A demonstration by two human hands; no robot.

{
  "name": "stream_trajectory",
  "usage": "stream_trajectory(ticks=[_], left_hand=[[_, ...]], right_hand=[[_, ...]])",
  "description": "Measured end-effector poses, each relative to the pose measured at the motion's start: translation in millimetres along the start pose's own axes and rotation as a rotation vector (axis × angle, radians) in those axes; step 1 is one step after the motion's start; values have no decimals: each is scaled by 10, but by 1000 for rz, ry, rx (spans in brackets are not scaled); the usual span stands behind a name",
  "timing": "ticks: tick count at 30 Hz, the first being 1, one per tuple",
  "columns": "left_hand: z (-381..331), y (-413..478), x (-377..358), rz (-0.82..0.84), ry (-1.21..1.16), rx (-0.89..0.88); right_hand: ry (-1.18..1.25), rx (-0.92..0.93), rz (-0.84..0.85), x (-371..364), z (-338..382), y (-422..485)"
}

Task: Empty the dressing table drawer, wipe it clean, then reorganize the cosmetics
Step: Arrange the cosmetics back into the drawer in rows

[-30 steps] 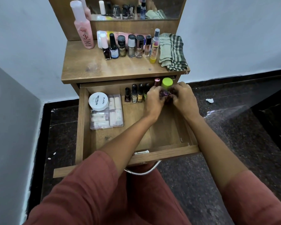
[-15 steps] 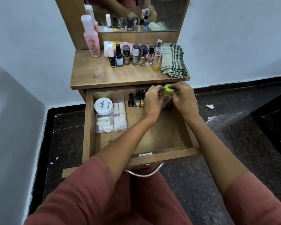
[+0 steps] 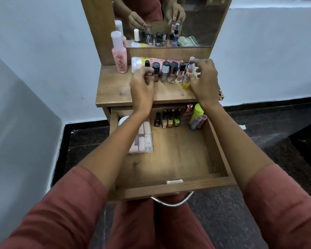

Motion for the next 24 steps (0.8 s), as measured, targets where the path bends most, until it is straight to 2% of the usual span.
stream_trajectory(ticks=[6,24], left_hand=[[148,316,170,-96,42,1],[136,228,175,-24,85,12]], right_hand=[[-69,2,15,-96,-3,91],[27,42,22,-55,4,-8]])
Point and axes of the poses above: each hand's wrist, its own y-axis towards the middle knuckle, its own x-axis out of the back of the hand, z = x × y, the point moved 9 cm from there along y, towards the middle knuckle, and after that the axes turned 3 degrees about -y, right-handed, at the moved point
